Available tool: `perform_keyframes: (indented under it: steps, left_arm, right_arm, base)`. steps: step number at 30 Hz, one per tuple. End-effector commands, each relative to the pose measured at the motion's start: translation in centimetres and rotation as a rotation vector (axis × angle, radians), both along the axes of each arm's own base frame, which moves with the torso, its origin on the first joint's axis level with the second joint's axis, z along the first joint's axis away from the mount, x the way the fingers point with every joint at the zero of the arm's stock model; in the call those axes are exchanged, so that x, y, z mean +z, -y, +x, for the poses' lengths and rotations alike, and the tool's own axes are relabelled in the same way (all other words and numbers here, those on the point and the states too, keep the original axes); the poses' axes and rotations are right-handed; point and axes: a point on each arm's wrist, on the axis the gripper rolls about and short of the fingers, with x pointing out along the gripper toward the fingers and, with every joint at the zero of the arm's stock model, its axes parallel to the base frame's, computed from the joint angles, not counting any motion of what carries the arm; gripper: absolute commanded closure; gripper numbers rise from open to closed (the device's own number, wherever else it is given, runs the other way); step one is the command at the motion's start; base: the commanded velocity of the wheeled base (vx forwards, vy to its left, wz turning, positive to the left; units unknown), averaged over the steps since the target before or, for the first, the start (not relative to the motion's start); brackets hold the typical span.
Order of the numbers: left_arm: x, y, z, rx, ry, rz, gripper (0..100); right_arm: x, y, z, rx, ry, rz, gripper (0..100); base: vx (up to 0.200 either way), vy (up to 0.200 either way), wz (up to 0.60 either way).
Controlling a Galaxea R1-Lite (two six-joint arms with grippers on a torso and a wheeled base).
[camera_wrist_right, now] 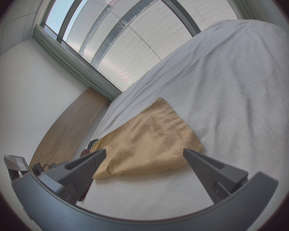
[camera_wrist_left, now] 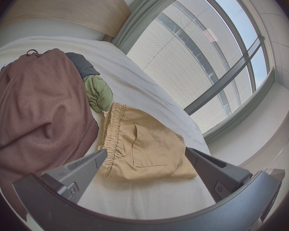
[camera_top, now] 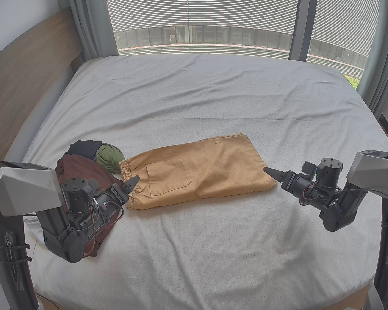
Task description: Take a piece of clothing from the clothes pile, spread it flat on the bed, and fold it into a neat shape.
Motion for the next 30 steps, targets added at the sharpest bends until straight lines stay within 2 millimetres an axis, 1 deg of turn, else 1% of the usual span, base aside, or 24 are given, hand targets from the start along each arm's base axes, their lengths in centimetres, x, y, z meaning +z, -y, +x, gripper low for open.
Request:
perform_keyframes:
  steps: [1, 2, 3, 9, 11, 14, 15, 20, 23, 26, 27, 30]
  left_arm:
    - [0.0, 0.0, -0.1, 0.0, -0.003, 0.002, 0]
    - [0.0, 0.0, -0.1, 0.0, -0.003, 0.002, 0]
    - [0.0, 0.0, -0.1, 0.0, -0.003, 0.002, 0]
    - [0.0, -0.1, -0.1, 0.001, -0.003, 0.002, 0]
    - [-0.1, -0.1, -0.1, 0.002, -0.004, 0.003, 0]
    - [-0.1, -0.1, -0.1, 0.002, -0.004, 0.003, 0]
    - [-0.2, 0.0, -0.1, 0.001, -0.003, 0.011, 0]
    - [-0.4, 0.0, 0.0, -0.001, -0.008, 0.023, 0]
    - [-0.4, 0.0, 0.0, -0.001, -0.006, 0.023, 0]
    - [-0.5, 0.0, 0.1, -0.001, -0.007, 0.021, 0]
    - [-0.5, 0.0, 0.1, -0.001, -0.008, 0.021, 0]
    - [-0.6, 0.0, 0.1, -0.001, -0.01, 0.022, 0]
  right_arm:
    - [-1.4, 0.0, 0.0, 0.0, -0.037, -0.005, 0]
    - [-2.1, -0.2, 0.0, 0.005, -0.055, -0.008, 0]
    - [-2.2, -0.2, 0.0, 0.005, -0.057, -0.009, 0]
    - [-4.5, -0.6, 0.5, 0.013, -0.11, -0.018, 0]
    - [-4.9, -0.6, 0.6, 0.011, -0.115, -0.017, 0]
    - [-4.9, -0.6, 0.6, 0.011, -0.115, -0.017, 0]
    - [-5.9, -0.6, 1.1, 0.011, -0.127, -0.019, 0]
    - [-7.1, -0.9, 1.9, 0.005, -0.152, -0.024, 0]
    - [-7.5, -1.2, 2.4, 0.009, -0.154, -0.024, 0]
    - [-7.6, -1.8, 3.4, -0.009, -0.152, -0.001, 0]
    - [-7.8, -2.3, 3.8, -0.011, -0.155, 0.01, 0]
    - [-8.3, -3.0, 4.4, -0.005, -0.163, 0.013, 0]
  base:
    - [0.0, 0.0, 0.0]
    - [0.0, 0.0, 0.0]
    - [0.0, 0.0, 0.0]
    - [0.0, 0.0, 0.0]
    - [0.0, 0.0, 0.0]
    - [0.0, 0.0, 0.0]
    - [0.0, 0.0, 0.0]
    - [0.0, 0.0, 0.0]
    - [0.0, 0.0, 0.0]
    - [0.0, 0.0, 0.0]
    - [0.0, 0.0, 0.0]
    - [0.0, 0.0, 0.0]
